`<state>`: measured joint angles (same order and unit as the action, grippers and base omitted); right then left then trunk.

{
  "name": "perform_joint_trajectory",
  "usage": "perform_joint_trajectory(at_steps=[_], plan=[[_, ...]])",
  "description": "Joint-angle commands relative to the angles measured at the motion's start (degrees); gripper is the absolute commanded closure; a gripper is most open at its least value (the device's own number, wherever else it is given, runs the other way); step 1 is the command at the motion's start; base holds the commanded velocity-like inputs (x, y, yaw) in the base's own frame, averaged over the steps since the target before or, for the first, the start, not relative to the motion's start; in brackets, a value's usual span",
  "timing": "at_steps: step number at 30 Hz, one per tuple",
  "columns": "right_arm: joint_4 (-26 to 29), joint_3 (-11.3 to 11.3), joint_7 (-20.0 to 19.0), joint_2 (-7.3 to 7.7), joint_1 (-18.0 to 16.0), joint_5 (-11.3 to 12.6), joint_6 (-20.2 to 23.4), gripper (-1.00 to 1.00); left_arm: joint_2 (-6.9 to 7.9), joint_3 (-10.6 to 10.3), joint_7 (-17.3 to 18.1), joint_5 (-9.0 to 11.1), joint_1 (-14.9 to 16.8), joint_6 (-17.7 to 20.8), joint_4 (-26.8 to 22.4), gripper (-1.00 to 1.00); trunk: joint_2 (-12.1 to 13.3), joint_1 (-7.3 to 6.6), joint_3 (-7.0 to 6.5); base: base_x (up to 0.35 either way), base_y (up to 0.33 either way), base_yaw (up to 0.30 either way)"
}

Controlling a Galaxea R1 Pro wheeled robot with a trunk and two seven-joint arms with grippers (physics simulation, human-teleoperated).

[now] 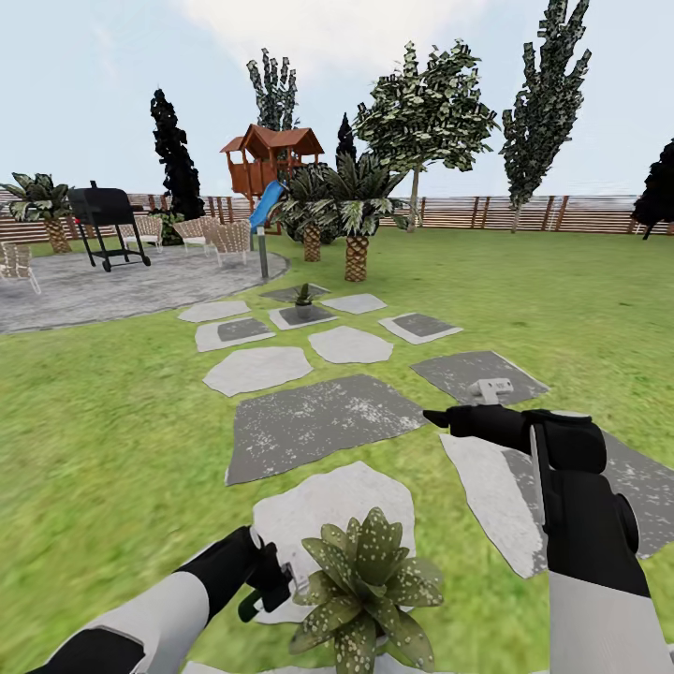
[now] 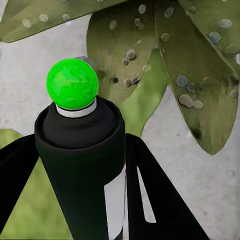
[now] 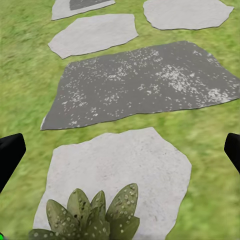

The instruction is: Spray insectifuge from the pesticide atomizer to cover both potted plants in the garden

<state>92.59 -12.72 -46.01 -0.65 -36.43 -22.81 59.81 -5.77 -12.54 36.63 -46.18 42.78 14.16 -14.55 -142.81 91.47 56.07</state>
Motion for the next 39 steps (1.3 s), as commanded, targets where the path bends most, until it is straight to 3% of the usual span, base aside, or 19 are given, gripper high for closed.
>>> perform_joint_trajectory(at_steps=[1,5,7,8,10,11,13,14,15,16,19,22,25,29,31,33,34,36,39], plan=[[0.05,-0.11,-0.62,-0.05,-0.05,-0.56,0.19,-1.00,0.11,0.14,0.27,-0.03,0.01,0.34,-0.14,1.00,-0.03,-0.01,0.06,0.000,0.000,0.000],[0.05,0.09,-0.61,-0.10,0.05,-0.53,0.19,-1.00,1.16,0.68,0.15,0.48,-0.14,-0.76,-0.16,1.00,-0.03,-0.01,0.06,0.000,0.000,0.000],[0.05,0.28,-0.61,-0.14,0.21,-0.52,0.19,-1.00,2.77,1.93,0.26,3.10,-0.27,-3.54,-0.23,1.00,-0.03,-0.01,0.06,0.000,0.000,0.000],[0.05,0.63,-0.70,-0.22,0.39,-0.50,-0.17,-1.00,5.71,4.97,1.05,9.67,-0.87,-8.87,-0.65,1.00,-0.03,-0.01,0.06,0.000,0.000,0.000],[0.03,0.93,-0.78,-0.35,0.76,-0.49,-2.02,-1.00,8.62,8.46,3.62,17.17,-1.91,-14.75,-0.97,1.00,-0.03,-0.01,0.06,0.000,0.000,0.000],[0.04,1.00,-0.78,-0.40,1.02,-0.49,-3.39,-1.00,9.85,11.19,5.52,22.03,-2.42,-16.89,-1.05,1.00,-0.03,-0.01,0.06,0.000,0.000,0.000],[0.05,1.02,-0.76,-0.37,1.75,-0.48,-4.99,-1.00,12.18,19.19,9.85,34.15,-3.20,-18.10,-1.16,1.00,-0.03,-0.01,0.06,0.000,0.000,0.000],[0.05,1.06,-0.76,-0.33,2.03,-0.48,-5.60,-1.00,14.15,23.03,14.08,39.91,-4.25,-18.05,-1.98,1.00,-0.03,-0.01,0.06,0.000,0.000,0.000],[0.05,1.07,-0.75,-0.35,2.11,-0.48,-5.73,-1.00,14.76,23.99,15.74,41.25,-4.57,-17.89,-2.47,1.00,-0.03,-0.01,0.06,0.000,0.000,0.000],[0.04,1.22,-0.75,-0.53,2.31,-0.48,-6.15,-1.00,16.53,27.27,23.59,45.59,-5.37,-14.59,-5.33,1.00,-0.03,-0.01,0.06,0.000,0.000,0.000],[0.04,2.51,-0.75,-0.64,4.13,-0.48,-8.77,-1.00,17.11,29.57,31.21,48.57,-6.68,-7.57,-10.81,1.00,-0.03,-0.01,0.06,0.000,0.000,0.000],[0.04,2.90,-0.73,-0.70,5.13,-0.48,-10.74,-1.00,17.17,31.69,33.46,52.50,-8.50,-5.93,-12.66,1.00,-0.03,-0.01,0.06,0.000,0.000,0.000],[0.05,2.99,-0.74,-0.75,5.39,-0.48,-11.10,-1.00,16.87,32.36,36.35,54.30,-11.40,-5.64,-18.53,1.00,-0.03,-0.01,0.06,0.000,0.000,0.000],[0.05,3.17,-3.05,-0.92,5.41,-0.28,-10.71,-1.00,12.05,31.81,39.80,54.50,-16.54,-5.78,-35.06,1.00,-0.03,-0.01,0.06,0.000,0.000,0.000],[0.05,3.09,-10.82,-0.90,5.40,-0.24,-10.59,-1.00,10.87,29.61,40.98,54.26,-18.04,-7.08,-40.27,1.00,-0.03,-0.01,0.06,0.000,0.000,0.000],[0.05,2.98,-14.78,-0.93,5.40,-0.23,-10.39,-1.00,10.71,27.38,41.45,54.04,-18.53,-7.80,-42.02,1.00,-0.03,-0.01,0.06,0.000,0.000,0.000],[0.05,3.24,-16.26,-0.98,5.38,-0.22,-10.05,-1.00,10.64,25.37,41.49,52.83,-18.73,-7.92,-42.68,1.00,-0.03,-0.01,0.06,0.000,0.000,0.000],[0.05,6.13,-17.29,-1.01,5.34,-0.25,-9.76,-1.00,10.57,23.79,41.21,51.26,-18.94,-8.30,-43.20,1.00,-0.03,-0.01,0.06,0.000,0.000,0.000],[0.04,11.41,-17.67,-0.96,5.41,-0.29,-8.57,-1.00,10.43,22.93,41.45,50.75,-19.02,-9.65,-43.85,1.00,-0.03,-0.01,0.06,0.000,0.000,0.000]])
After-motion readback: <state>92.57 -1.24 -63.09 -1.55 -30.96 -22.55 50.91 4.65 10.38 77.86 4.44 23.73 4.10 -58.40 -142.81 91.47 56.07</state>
